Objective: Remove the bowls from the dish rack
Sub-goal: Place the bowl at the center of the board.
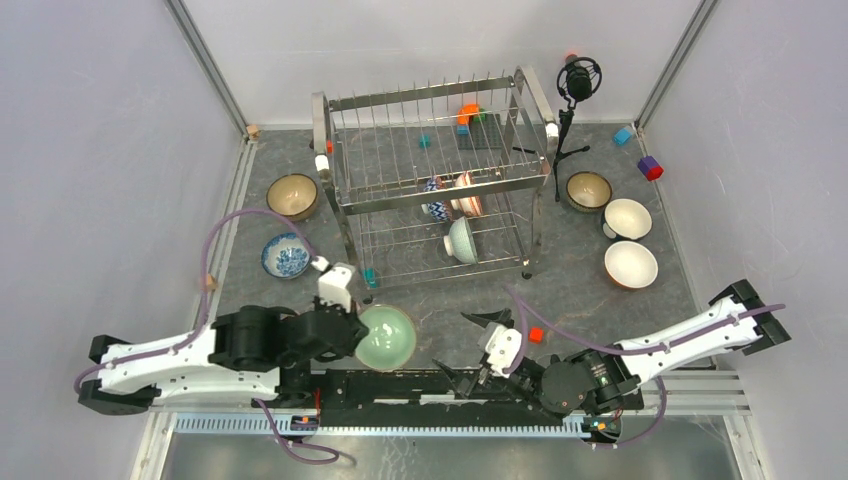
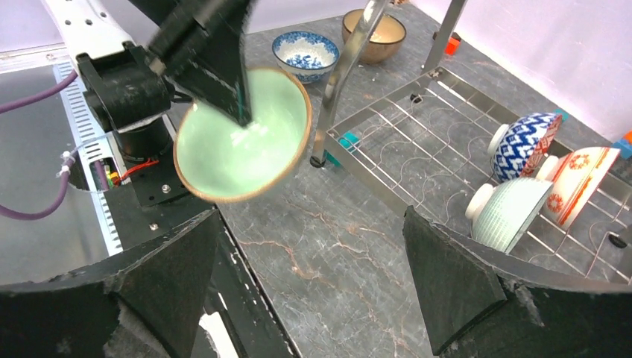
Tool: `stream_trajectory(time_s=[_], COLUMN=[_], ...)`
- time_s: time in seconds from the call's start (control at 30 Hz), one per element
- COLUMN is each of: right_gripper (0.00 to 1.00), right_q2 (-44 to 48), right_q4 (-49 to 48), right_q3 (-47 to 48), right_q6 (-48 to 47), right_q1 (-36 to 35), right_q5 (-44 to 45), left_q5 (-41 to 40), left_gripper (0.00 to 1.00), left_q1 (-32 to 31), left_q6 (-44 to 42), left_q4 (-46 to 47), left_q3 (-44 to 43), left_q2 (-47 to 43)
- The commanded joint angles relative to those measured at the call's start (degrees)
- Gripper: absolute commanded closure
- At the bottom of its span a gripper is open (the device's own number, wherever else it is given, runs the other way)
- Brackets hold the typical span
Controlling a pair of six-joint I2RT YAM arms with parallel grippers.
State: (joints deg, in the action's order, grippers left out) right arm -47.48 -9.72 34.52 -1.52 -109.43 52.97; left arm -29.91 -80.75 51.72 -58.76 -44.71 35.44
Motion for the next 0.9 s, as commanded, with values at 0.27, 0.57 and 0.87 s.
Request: stream_trajectory(time_s=[0.27,0.57,0.87], right_gripper=[0.02,0.07,0.16], right_q2=[0.1,-5.3,-10.1], right_q4=[-5.7,-4.2,-1.2], right_q3=[-7.9,-6.5,-0.5], right_q6=[7.9,29.5,34.7], right_q1=[1.8,21.1,30.0], right_q5=[2.0,-16.8,-24.4], left_q5=[-20.2,-20.2,-12.2], left_gripper=[0.98,0.98,0.98], left_q1=[-0.1,-0.1,-0.1], left_q6=[21.8,44.2,43.9], left_q4=[-20.5,-25.4,-15.0], left_q3=[-5.8,0.6,3.7], left_q2=[-4.8,-9.7,-1.5])
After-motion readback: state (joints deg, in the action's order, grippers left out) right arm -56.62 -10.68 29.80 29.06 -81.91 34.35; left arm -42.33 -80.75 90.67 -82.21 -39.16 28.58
